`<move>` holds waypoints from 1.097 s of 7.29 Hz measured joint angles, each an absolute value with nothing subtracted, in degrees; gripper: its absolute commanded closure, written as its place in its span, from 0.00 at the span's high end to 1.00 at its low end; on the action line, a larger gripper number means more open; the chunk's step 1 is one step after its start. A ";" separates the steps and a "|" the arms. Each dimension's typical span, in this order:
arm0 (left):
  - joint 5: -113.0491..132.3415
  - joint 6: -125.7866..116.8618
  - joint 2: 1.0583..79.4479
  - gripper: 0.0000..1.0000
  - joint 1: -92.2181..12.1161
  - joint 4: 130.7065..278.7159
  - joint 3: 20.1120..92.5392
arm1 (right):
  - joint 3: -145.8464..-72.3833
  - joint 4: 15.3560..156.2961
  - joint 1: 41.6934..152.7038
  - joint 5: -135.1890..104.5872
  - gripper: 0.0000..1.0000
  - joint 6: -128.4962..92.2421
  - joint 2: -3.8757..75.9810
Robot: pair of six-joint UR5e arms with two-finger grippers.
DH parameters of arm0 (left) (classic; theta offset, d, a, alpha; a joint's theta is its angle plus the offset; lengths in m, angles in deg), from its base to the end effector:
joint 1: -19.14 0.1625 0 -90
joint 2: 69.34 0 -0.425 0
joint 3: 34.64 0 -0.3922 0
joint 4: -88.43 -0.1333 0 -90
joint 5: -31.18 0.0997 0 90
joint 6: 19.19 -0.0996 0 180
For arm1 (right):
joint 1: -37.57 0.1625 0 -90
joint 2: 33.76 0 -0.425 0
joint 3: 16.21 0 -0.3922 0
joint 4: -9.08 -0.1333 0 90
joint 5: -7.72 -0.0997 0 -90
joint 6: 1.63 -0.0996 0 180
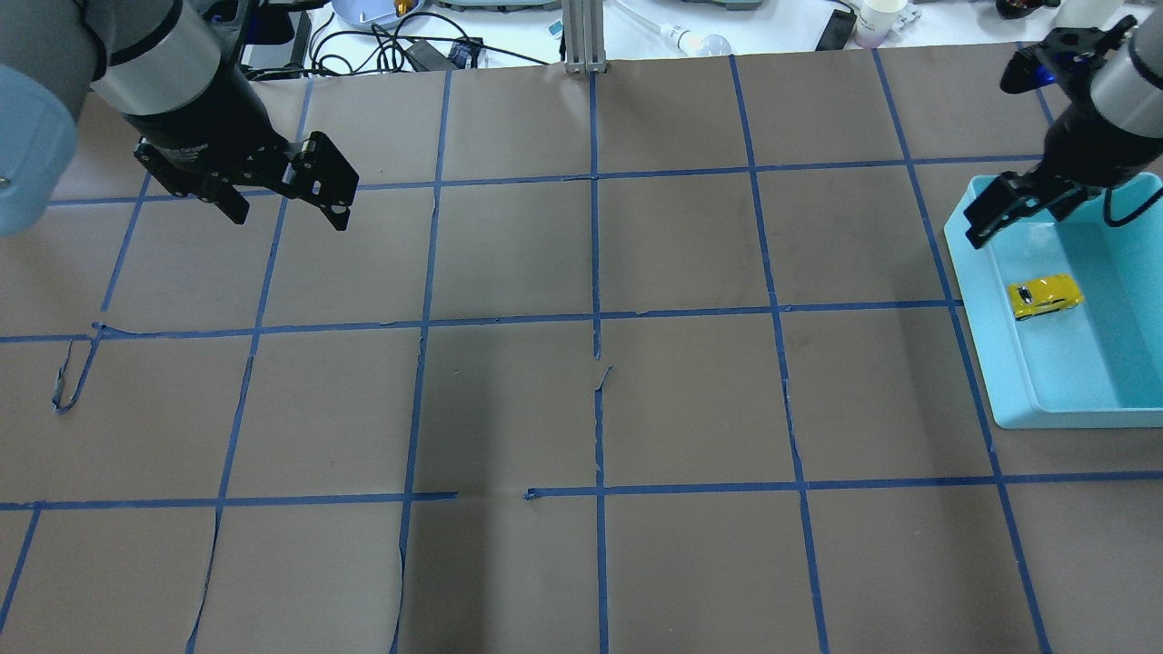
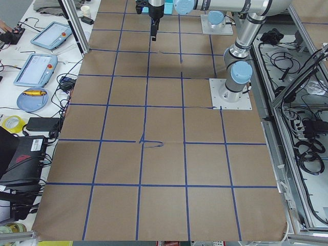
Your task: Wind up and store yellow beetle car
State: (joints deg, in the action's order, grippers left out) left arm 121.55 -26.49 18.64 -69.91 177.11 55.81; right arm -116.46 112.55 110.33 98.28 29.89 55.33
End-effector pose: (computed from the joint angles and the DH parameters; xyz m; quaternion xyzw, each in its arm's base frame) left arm -0.1247 -0.4838 0.5035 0.0553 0.9981 -0.0249 0.0050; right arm -0.0204 -0.5121 0.4160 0.1242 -0.9920 0.0163 0.0128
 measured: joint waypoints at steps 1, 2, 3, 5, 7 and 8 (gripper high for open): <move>121.57 -26.49 18.64 1.00 -69.90 177.12 55.80 | -115.21 110.96 114.18 98.25 1.00 22.16 55.49; 121.57 -26.49 18.64 1.00 -69.89 177.11 55.81 | -113.32 108.55 117.76 98.01 1.00 14.52 55.50; 121.60 -26.49 18.64 1.00 -69.89 177.11 55.84 | -111.06 106.78 121.64 97.93 1.00 8.99 55.41; 121.62 -26.49 18.64 1.00 -69.89 177.11 55.87 | -107.32 103.72 125.38 98.34 1.00 5.42 55.30; 121.62 -26.49 18.64 1.00 -69.89 177.11 55.88 | -105.88 102.09 126.27 97.93 1.00 4.77 55.68; 121.62 -26.49 18.64 1.00 -69.89 177.11 55.88 | -105.77 101.91 126.37 97.80 1.00 4.58 55.86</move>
State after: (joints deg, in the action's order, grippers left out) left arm 121.62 -26.49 18.64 -69.89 177.11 55.88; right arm -105.77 101.91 126.37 97.80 4.58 55.86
